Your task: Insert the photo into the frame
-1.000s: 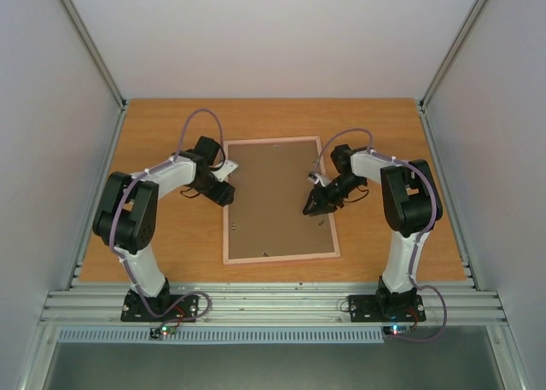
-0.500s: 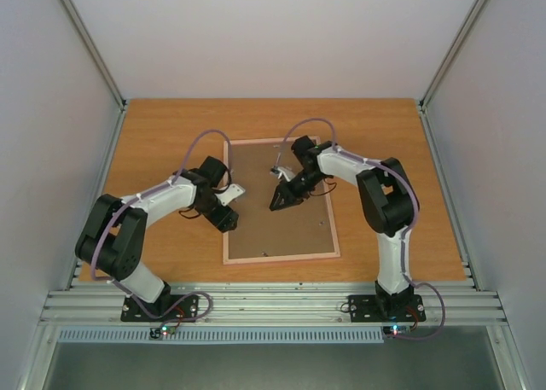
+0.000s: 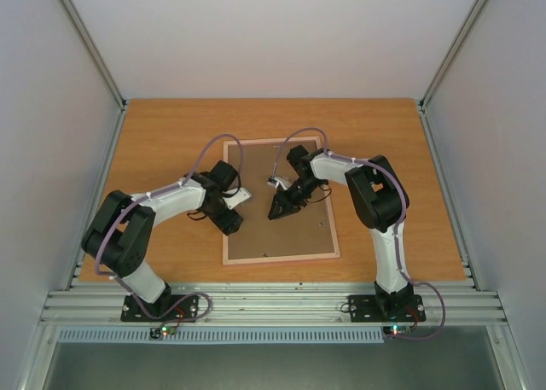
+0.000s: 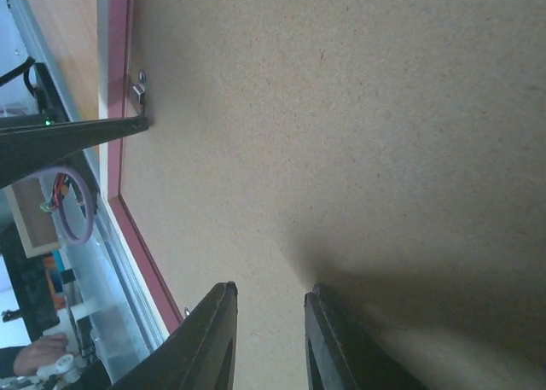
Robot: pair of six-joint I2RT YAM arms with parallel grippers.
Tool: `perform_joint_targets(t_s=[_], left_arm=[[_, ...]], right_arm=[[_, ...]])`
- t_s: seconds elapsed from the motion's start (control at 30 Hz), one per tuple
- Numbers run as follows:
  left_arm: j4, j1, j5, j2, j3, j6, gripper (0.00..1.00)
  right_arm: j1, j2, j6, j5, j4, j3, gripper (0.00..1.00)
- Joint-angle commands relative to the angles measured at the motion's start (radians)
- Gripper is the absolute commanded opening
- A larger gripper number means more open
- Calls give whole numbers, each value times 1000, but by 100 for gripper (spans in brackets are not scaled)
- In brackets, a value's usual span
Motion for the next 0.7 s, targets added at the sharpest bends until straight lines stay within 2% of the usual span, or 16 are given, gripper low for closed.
perform_joint_targets(t_s=[0.0,0.47,0.57,0.67], left_arm=[[9,-20,-70,34,27,10,80],[-66,-19,-282,34,17,161,70],[-66,-19,-310,24,30,192,65],[-69,-20,-315,21,46,224,55]], right_arm=[[-1,22,-28,141,6,-35,25],[-1,8,-32,163,15,-62,25],[-1,6,-30,168,15,-61,24],[-2,8,-30,170,15,-61,24]])
